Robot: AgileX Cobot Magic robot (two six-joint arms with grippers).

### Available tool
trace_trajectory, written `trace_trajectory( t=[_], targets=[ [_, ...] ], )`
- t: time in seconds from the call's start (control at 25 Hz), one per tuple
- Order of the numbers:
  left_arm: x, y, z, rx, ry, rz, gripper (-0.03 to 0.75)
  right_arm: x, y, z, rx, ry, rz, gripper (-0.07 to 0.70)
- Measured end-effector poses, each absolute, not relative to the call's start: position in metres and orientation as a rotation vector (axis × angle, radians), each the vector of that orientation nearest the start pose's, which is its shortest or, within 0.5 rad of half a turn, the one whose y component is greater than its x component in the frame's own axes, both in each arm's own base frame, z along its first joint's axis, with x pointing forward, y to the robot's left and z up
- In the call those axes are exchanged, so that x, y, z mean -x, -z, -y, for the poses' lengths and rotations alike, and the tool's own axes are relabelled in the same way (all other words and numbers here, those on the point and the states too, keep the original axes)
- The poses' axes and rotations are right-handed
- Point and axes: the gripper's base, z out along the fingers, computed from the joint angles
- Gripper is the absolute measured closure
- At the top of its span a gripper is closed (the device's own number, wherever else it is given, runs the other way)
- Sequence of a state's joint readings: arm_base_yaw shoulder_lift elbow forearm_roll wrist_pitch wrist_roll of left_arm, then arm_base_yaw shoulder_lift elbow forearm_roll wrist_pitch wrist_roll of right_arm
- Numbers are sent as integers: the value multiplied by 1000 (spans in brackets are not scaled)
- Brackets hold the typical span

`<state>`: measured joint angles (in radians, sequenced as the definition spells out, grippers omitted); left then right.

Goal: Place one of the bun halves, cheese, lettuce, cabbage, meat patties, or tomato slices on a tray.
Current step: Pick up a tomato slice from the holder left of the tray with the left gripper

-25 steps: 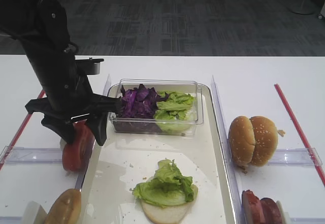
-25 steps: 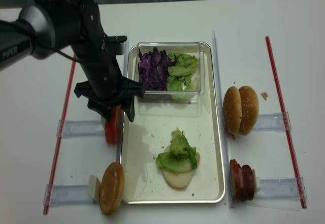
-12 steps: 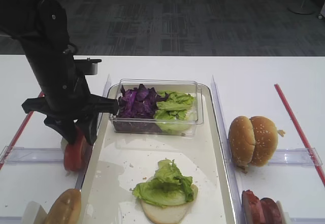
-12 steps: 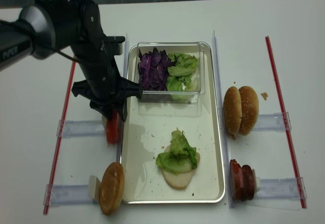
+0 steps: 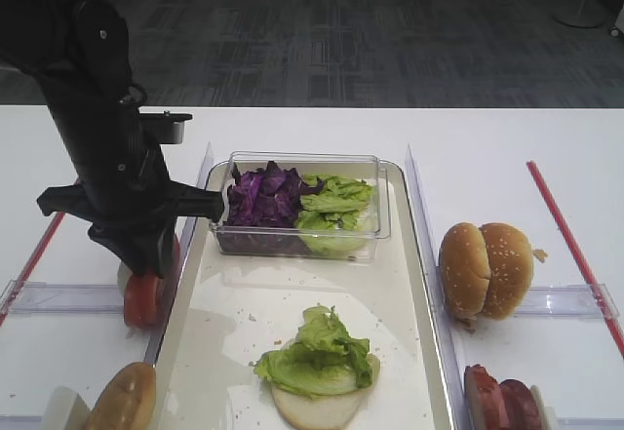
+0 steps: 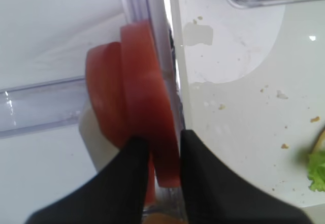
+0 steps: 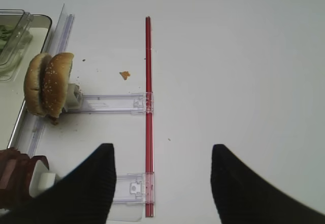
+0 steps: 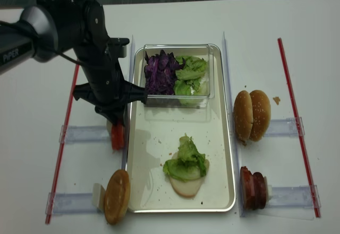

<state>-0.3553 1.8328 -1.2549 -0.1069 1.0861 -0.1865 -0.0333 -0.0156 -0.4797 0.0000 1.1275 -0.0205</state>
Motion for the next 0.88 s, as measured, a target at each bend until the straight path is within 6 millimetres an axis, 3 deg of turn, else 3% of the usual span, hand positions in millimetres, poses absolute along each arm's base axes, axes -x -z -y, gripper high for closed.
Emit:
trace_trajectory(
  t=[0.28, 0.88],
  targets=[
    [-318, -196, 125, -196, 115, -3160, 629, 8, -266, 0, -14, 32, -2116, 186],
    [-318, -196, 125, -198, 112, -3159, 633, 8, -266, 0, -14, 32, -2116, 186]
  ],
)
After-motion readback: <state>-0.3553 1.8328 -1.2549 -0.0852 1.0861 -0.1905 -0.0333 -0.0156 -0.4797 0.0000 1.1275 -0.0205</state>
